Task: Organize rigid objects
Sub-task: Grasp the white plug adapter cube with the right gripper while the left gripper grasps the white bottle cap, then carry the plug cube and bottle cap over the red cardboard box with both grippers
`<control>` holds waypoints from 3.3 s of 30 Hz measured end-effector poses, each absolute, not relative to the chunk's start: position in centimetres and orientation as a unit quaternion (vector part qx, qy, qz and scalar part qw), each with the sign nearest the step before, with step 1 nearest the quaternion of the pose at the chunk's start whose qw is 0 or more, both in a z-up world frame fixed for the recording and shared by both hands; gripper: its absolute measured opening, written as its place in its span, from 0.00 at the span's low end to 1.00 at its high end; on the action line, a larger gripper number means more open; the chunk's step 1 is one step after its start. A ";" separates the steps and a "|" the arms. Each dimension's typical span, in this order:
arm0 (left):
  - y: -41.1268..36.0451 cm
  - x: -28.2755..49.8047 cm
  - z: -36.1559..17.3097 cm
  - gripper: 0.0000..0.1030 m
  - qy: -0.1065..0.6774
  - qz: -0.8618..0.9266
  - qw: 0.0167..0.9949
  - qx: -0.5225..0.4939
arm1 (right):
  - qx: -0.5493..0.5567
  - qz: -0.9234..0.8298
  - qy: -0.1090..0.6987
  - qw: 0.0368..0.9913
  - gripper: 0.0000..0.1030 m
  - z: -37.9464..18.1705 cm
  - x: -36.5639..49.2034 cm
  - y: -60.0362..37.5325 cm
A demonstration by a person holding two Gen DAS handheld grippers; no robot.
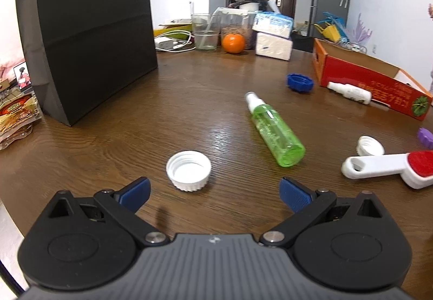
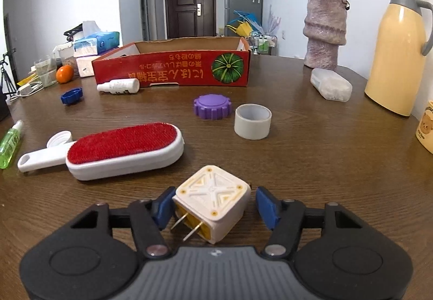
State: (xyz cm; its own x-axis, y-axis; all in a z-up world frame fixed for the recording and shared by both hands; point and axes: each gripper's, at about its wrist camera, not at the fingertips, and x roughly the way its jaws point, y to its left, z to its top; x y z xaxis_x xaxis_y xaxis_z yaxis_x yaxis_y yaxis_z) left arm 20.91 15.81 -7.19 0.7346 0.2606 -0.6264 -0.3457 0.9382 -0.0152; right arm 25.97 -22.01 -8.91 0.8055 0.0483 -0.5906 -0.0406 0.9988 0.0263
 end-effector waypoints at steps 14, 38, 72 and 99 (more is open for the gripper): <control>17.5 23.1 -9.0 1.00 0.341 0.203 0.915 -0.075 | 0.015 0.028 0.304 0.952 0.56 -9.0 26.2 -22.5; 17.2 23.3 -8.1 0.40 0.317 0.195 0.925 -0.074 | 0.014 0.021 0.301 0.953 0.56 -9.0 26.2 -22.6; 10.8 28.2 -0.9 0.40 0.258 0.099 0.959 -0.056 | 0.016 0.036 0.234 0.971 0.56 -3.9 28.7 -21.9; 2.7 39.0 2.3 0.40 0.239 0.033 0.970 -0.032 | 0.025 0.058 0.198 0.978 0.56 -0.3 37.3 -18.9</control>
